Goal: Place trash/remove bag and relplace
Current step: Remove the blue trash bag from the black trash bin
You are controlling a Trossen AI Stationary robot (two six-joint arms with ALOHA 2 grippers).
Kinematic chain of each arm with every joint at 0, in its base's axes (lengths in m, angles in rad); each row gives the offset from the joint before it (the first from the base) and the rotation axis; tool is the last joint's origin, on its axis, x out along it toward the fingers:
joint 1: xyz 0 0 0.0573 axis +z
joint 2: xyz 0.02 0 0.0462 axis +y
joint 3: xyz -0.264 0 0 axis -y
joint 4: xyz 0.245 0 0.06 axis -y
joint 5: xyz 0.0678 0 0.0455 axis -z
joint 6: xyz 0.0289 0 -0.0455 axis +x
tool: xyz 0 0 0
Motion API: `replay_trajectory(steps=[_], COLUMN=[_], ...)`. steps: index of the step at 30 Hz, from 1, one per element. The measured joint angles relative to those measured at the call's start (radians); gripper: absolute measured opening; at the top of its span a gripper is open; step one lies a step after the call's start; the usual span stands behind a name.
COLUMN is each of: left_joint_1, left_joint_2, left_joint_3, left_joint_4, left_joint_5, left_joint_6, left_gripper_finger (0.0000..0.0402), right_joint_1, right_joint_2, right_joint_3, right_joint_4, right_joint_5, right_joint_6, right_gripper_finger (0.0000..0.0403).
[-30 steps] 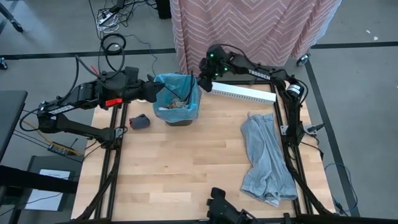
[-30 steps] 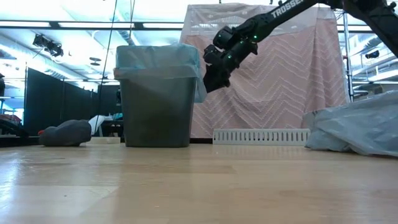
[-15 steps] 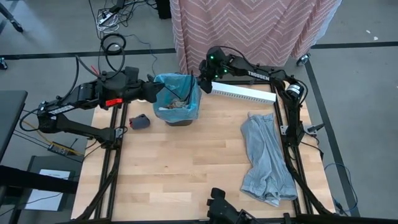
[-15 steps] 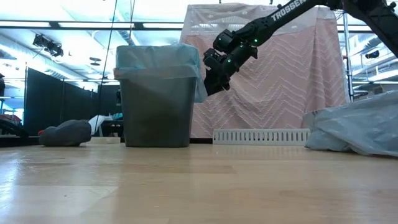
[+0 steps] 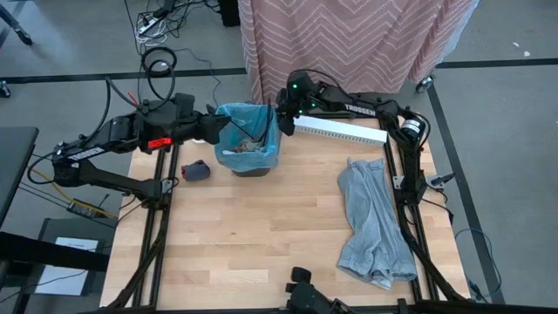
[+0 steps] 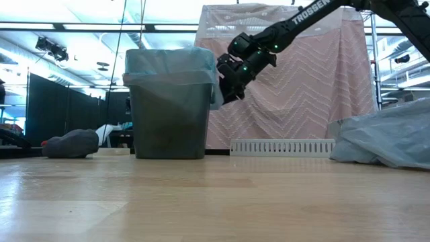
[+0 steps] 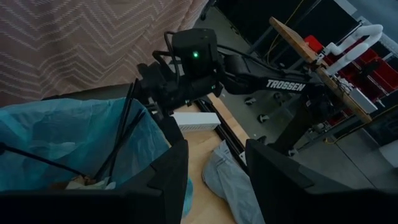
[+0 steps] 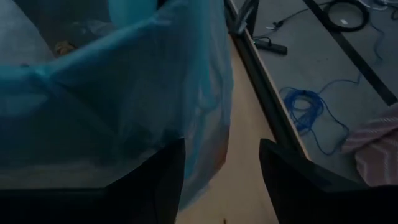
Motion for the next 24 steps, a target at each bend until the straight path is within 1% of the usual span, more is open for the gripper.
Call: replay_trajectory(steps=[5, 8, 12, 16, 17, 19, 24], left_joint_1=[0.000, 0.000, 0.000, 0.000, 0.000, 0.000, 0.000], left_joint_2=[0.000, 0.000, 0.000, 0.000, 0.000, 0.000, 0.000], left_joint_3=[0.000, 0.000, 0.000, 0.000, 0.000, 0.000, 0.000], left_joint_4=[0.000, 0.000, 0.001, 0.001, 0.001, 0.001, 0.003], left_joint_5=[-0.001, -0.001, -0.001, -0.001, -0.001, -0.001, 0.015], left_joint_6=[0.000, 0.003, 0.004, 0.005, 0.005, 0.005, -0.019], left_gripper_finger=[0.0168, 0.0168, 0.0168, 0.0168, 0.0168, 0.0168, 0.0168], right_joint_1=[0.014, 0.016, 0.016, 0.017, 0.017, 0.017, 0.023], right_joint_2=[0.000, 0.000, 0.000, 0.000, 0.000, 0.000, -0.009], right_joint_3=[0.000, 0.000, 0.000, 0.000, 0.000, 0.000, 0.007], right_joint_4=[0.028, 0.027, 0.027, 0.031, 0.031, 0.031, -0.008], right_joint_5=[0.003, 0.023, 0.032, 0.035, 0.036, 0.047, 0.145], right_joint_6=[-0.019, -0.024, -0.026, -0.027, -0.029, -0.032, -0.033], right_gripper_finger=[0.0188, 0.0166, 0.0109, 0.0030, 0.0015, 0.0008, 0.0001])
